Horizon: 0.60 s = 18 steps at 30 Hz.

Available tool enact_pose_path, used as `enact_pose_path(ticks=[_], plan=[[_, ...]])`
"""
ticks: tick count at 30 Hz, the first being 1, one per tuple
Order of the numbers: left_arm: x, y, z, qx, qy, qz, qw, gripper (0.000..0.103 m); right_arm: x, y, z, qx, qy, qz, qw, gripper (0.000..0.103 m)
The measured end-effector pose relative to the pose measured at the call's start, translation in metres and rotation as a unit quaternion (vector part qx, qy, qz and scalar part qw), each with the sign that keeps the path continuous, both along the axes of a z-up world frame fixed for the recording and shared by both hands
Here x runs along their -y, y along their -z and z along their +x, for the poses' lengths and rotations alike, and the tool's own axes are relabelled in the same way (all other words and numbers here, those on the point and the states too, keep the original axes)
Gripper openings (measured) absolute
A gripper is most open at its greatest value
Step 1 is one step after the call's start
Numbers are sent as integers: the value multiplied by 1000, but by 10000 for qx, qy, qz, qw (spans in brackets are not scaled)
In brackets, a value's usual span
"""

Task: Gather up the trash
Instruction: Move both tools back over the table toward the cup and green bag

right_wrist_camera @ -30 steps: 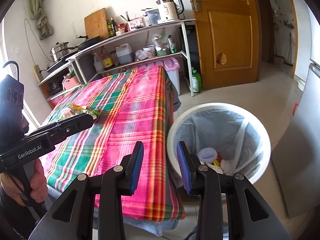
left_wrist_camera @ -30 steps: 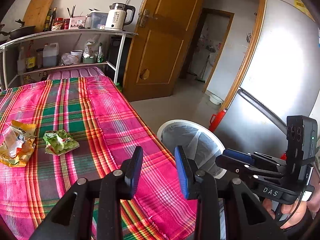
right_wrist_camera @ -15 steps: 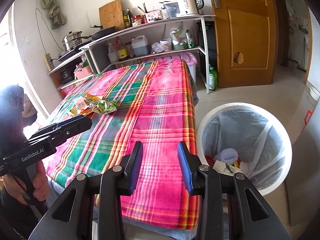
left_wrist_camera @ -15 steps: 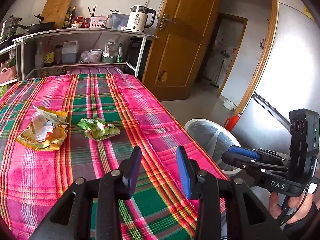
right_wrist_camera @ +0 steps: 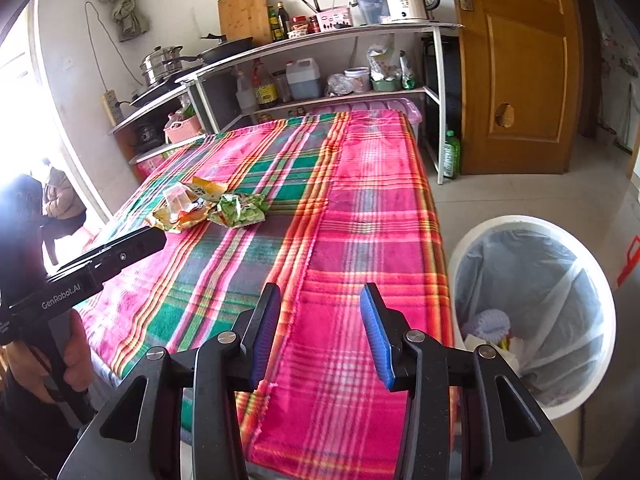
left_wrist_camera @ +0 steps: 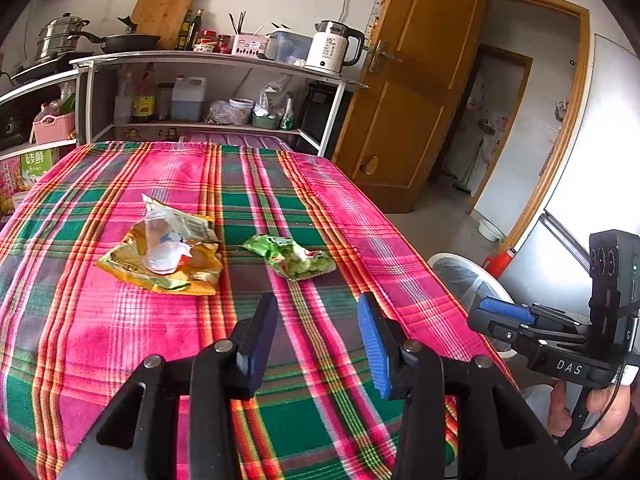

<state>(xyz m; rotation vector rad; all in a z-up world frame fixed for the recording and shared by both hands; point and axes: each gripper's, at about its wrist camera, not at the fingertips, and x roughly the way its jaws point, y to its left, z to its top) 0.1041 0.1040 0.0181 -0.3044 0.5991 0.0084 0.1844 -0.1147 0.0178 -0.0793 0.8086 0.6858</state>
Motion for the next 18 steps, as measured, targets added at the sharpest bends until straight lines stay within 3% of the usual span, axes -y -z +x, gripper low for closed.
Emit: enact_pose_path(ticks=[11, 18], plan=[[-57, -3, 3, 54, -668, 86, 9977, 46, -51, 3, 12, -7, -423, -33, 9991, 48], [-88, 6, 21, -133, -911, 114, 9957, 46, -85, 8, 26, -50, -644, -73, 9979, 51]])
